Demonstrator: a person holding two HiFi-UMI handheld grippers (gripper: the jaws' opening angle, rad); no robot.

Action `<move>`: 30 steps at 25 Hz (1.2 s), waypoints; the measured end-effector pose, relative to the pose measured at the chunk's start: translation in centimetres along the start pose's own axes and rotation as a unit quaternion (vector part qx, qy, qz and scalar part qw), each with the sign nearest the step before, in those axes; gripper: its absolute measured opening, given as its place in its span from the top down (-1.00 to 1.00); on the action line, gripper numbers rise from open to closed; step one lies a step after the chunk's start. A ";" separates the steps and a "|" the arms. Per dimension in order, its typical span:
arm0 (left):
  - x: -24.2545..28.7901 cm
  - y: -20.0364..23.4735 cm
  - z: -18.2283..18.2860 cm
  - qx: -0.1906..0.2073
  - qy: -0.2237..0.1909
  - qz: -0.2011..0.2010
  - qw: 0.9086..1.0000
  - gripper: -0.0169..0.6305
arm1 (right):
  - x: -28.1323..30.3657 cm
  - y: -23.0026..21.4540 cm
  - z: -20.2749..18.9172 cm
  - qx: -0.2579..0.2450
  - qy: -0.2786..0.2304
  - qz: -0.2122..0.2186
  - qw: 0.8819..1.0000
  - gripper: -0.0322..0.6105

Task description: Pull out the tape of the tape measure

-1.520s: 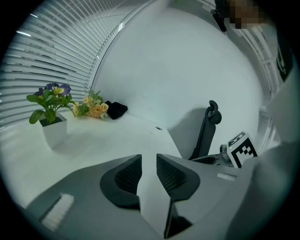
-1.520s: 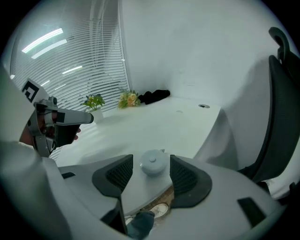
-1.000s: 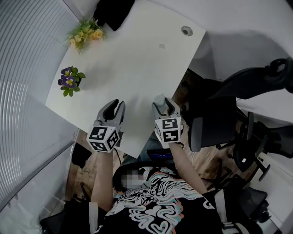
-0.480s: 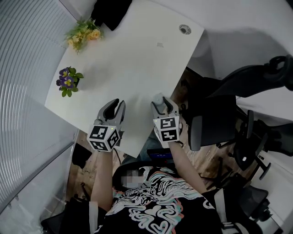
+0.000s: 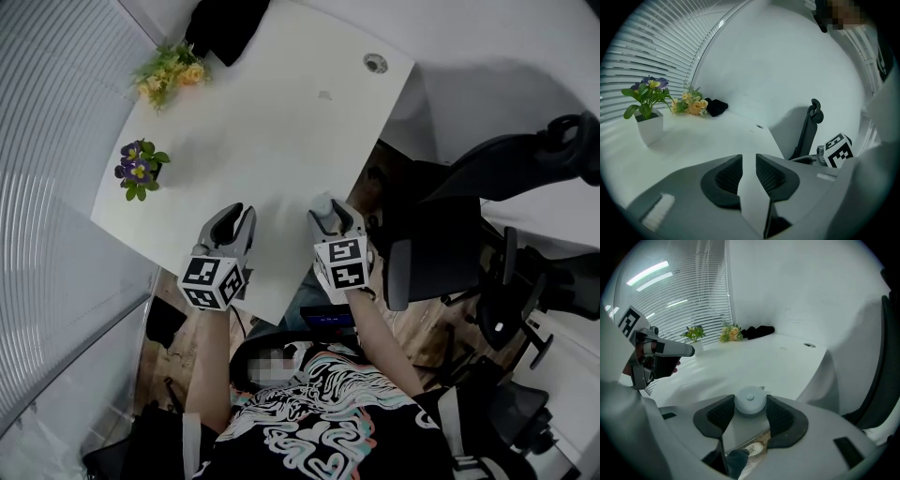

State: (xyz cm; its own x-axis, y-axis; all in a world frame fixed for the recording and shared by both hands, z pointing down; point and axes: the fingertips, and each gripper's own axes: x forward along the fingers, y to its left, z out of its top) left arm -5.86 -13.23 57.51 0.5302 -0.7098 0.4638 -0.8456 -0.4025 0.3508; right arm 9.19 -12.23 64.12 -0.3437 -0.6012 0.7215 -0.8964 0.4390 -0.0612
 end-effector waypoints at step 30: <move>-1.3 -4.9 2.7 -0.089 -0.067 -0.110 0.988 0.68 | -8.7 0.9 5.6 0.112 -0.084 0.164 0.976 0.23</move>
State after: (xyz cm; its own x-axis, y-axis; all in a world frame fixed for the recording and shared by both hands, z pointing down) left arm -2.60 -11.96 52.98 0.6768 -0.6917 0.2521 -0.6799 -0.4560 0.5743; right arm 9.82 -10.36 53.90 -0.6464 -0.5630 0.5150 -0.7630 0.4804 -0.4325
